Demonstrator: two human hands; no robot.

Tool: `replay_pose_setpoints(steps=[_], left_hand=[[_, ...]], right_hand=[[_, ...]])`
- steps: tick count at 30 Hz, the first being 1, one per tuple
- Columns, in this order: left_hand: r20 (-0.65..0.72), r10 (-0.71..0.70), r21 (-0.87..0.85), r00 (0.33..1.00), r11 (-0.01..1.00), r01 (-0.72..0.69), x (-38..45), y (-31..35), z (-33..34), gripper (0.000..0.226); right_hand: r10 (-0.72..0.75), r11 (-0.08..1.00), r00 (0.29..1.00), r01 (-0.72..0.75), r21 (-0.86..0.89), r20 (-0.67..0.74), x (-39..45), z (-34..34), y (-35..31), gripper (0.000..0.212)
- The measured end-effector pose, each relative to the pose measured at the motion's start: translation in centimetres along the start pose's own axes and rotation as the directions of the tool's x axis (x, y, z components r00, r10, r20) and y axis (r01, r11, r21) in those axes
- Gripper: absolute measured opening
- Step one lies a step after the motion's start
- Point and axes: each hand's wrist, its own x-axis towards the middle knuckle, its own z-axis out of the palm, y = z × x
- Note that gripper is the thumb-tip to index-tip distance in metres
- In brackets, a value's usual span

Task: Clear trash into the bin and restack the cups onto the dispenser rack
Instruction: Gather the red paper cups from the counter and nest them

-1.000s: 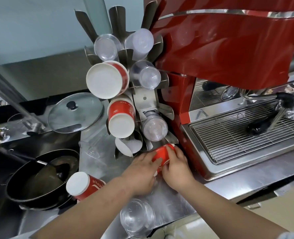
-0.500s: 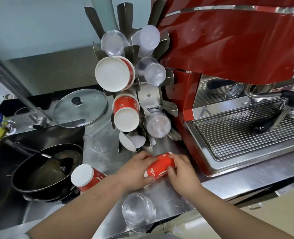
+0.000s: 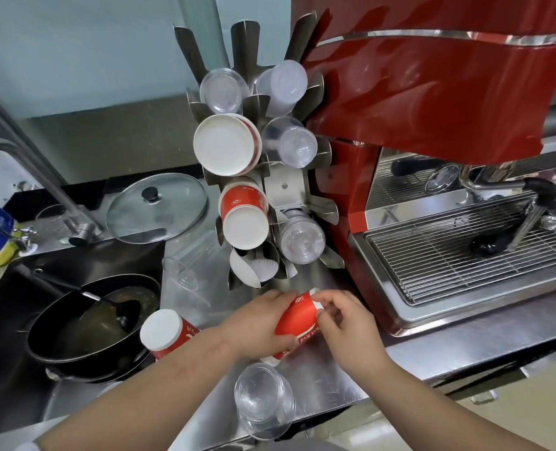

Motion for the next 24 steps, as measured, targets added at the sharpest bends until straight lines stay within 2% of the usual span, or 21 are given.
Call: replay_pose_setpoints(steps=[4, 7, 9, 15, 24], left_hand=[[-0.1, 0.032, -0.114, 0.994, 0.992, -0.044, -0.1, 0.4, -0.5, 0.073], [-0.165, 0.031, -0.218, 0.986, 0.974, -0.068, 0.0, 0.4, -0.4, 0.066], [-0.186, 0.023, -0.259, 0.982, 0.963, -0.071, 0.0, 0.5, -0.3, 0.06], [-0.169, -0.026, -0.326, 0.985, 0.945, -0.032, -0.2, 0.6, 0.4, 0.059], [-0.145, -0.058, -0.354, 0.988, 0.935, 0.003, -0.2, 0.9, 0.1, 0.058]], right_hand=[[-0.173, 0.98, 0.985, 0.174, -0.098, 0.017, -0.1, -0.4, -0.7, 0.029], [-0.382, 0.885, 0.922, 0.386, -0.259, 0.068, -0.4, -0.4, -1.1, 0.024], [-0.447, 0.843, 0.889, 0.456, -0.286, 0.101, -0.4, -0.3, -0.9, 0.021], [-0.417, 0.85, 0.892, 0.45, -0.274, 0.174, -0.5, -0.2, 0.0, 0.019], [-0.421, 0.805, 0.875, 0.482, -0.345, 0.24, -0.1, -0.8, -0.1, 0.021]])
